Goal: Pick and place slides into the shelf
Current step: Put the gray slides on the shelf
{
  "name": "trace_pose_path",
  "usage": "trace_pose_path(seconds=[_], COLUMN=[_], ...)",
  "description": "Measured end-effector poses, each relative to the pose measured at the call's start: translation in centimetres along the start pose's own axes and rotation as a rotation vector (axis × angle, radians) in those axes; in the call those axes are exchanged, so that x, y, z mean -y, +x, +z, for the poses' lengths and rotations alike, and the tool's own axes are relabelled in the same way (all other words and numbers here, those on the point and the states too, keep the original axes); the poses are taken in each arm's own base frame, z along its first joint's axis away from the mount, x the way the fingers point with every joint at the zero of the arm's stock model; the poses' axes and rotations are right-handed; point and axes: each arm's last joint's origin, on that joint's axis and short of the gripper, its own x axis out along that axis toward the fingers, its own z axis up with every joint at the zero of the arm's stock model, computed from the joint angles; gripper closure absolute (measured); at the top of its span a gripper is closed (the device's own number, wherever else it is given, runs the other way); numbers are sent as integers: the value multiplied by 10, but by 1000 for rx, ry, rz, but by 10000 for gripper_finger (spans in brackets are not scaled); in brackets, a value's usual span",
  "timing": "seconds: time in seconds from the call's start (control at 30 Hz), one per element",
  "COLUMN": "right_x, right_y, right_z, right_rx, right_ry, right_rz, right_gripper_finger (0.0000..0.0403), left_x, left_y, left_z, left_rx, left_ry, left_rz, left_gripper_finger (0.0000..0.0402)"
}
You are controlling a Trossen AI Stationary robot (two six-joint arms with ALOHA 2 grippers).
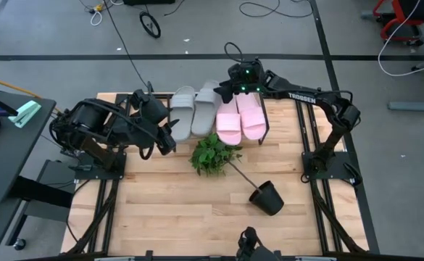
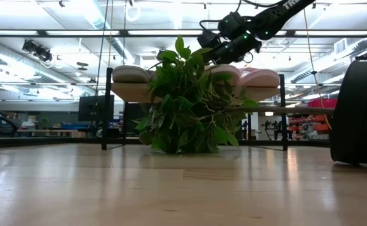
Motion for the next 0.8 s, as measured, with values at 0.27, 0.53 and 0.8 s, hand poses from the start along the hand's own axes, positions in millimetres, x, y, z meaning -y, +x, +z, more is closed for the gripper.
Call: trace_pose_path(seconds=[0.27, 0.53, 0.8], right_x=[-1, -5, -38], right_y=[0, -5, -56], right_z=[-1, 2, 24], right_rx=[-4, -3, 88], right_ry=[2, 1, -47], right_rz=[-2, 30, 106], right_gripper_finger=[158, 158, 160], left_x=[0, -3, -7], left_y=[0, 3, 36], left_z=[0, 2, 10], left_rx=[3, 0, -61], left_ry=[-3, 146, 312], left_rz=[-1, 11, 76], left_gripper_finger=[229, 221, 218])
